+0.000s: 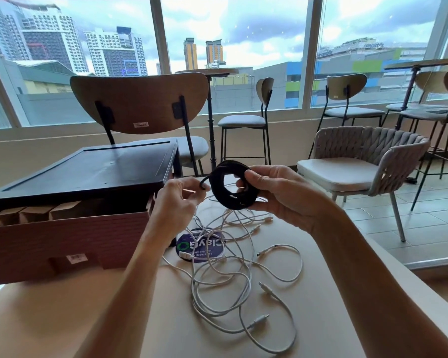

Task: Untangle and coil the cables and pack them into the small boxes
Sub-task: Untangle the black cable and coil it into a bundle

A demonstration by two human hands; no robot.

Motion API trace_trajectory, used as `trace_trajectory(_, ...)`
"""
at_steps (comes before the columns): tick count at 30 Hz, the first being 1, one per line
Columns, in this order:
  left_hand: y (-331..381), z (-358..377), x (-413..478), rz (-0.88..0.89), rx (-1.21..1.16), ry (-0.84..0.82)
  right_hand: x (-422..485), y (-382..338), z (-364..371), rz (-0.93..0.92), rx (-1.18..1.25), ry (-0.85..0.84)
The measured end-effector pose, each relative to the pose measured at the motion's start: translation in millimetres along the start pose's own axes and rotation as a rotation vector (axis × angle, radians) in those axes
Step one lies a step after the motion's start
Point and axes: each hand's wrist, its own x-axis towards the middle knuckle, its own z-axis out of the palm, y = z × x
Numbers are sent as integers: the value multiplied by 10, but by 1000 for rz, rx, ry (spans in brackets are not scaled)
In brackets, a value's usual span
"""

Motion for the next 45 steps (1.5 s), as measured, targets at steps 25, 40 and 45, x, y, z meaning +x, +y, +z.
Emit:
trace_trajectory(25,61,114,-85,-374,-1078,-466,139,249,89,-79,-110,153)
trace_trajectory(40,258,212,-48,-297,-799,-108,156,175,52,-314,-649,368)
trace_trajectory(45,291,211,-57,-288,-852,-101,132,217,141,-350,-718,234)
